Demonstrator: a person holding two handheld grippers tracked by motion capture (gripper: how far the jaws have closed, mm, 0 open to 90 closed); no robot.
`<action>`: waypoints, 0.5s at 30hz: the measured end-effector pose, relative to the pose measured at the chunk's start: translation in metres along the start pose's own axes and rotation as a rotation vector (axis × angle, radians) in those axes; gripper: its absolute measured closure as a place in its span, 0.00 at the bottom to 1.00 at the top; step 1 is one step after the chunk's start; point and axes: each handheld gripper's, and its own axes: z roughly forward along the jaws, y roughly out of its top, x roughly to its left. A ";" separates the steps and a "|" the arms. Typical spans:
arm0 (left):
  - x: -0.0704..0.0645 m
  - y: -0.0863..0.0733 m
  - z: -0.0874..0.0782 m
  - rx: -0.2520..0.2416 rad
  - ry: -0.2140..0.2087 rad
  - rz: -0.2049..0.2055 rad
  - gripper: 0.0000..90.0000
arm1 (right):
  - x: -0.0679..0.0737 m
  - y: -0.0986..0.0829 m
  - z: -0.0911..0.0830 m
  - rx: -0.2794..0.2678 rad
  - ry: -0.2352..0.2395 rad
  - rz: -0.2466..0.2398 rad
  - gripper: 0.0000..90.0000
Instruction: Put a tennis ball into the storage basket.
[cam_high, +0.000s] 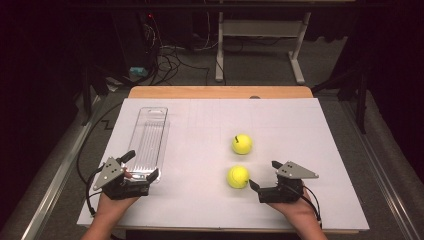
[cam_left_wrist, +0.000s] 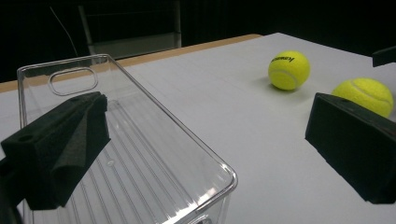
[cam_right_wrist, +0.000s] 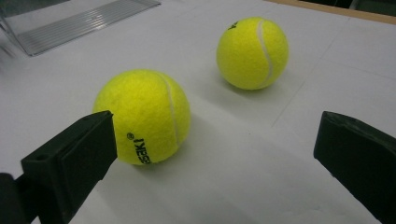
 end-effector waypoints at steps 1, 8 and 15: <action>0.000 0.000 0.000 0.001 0.000 0.001 0.01 | 0.001 0.000 0.001 -0.003 0.001 -0.001 0.00; 0.000 0.000 0.000 -0.002 -0.001 0.001 0.01 | 0.008 0.006 0.008 -0.004 0.019 -0.009 0.00; 0.000 0.000 -0.001 -0.003 0.000 0.002 0.01 | 0.014 0.010 0.015 -0.005 0.034 -0.015 0.00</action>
